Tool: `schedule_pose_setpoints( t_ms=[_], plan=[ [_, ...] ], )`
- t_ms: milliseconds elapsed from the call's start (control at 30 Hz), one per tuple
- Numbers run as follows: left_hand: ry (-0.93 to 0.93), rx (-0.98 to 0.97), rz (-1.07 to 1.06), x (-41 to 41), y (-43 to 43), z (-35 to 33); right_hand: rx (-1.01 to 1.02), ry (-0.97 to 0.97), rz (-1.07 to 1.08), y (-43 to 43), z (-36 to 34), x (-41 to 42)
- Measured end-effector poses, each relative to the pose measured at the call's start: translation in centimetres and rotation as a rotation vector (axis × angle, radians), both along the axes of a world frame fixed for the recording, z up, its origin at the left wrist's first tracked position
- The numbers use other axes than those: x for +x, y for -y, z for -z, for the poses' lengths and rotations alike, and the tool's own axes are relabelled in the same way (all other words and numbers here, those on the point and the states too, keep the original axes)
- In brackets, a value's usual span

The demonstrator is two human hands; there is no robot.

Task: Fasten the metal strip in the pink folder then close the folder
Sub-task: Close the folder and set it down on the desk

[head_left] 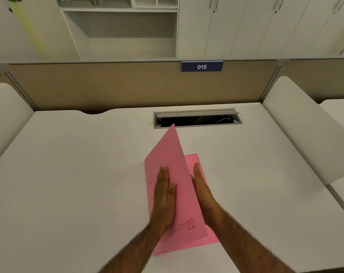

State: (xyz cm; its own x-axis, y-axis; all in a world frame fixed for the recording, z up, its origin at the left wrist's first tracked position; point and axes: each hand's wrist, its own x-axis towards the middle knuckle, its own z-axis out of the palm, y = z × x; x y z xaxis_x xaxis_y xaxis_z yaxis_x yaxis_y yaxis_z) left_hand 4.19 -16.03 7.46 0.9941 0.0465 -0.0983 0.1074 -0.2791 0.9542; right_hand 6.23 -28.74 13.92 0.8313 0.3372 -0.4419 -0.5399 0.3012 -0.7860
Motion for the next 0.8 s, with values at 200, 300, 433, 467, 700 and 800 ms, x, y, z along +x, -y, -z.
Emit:
schedule_pose_setpoints(
  t_ms=[200, 300, 433, 467, 700, 800],
  plan=[
    [0.113, 0.342, 0.165, -1.5, -1.1, 5.0, 0.006, -0.046, 0.009, 5.6, 2.4, -0.1],
    [0.116, 0.507, 0.228, -1.9, -2.2, 6.5, -0.124, 0.033, 0.034, 7.9, 3.9, -0.6],
    [0.027, 0.726, 0.28, -2.1, -4.0, 7.5, -0.49, 0.068, 0.13, 9.9, 6.2, -1.5],
    [-0.004, 0.772, 0.292, -2.1, -4.4, 7.5, -0.576, 0.067, 0.145, 10.2, 7.0, -1.7],
    [-0.152, 0.913, 0.215, -2.8, -5.4, 7.0, -1.096, 0.182, 0.066, 9.8, 10.0, -2.6],
    [-0.179, 0.892, 0.091, -3.1, -4.9, 6.6, -1.291, 0.218, 0.005, 9.2, 10.7, -2.9]
  ],
)
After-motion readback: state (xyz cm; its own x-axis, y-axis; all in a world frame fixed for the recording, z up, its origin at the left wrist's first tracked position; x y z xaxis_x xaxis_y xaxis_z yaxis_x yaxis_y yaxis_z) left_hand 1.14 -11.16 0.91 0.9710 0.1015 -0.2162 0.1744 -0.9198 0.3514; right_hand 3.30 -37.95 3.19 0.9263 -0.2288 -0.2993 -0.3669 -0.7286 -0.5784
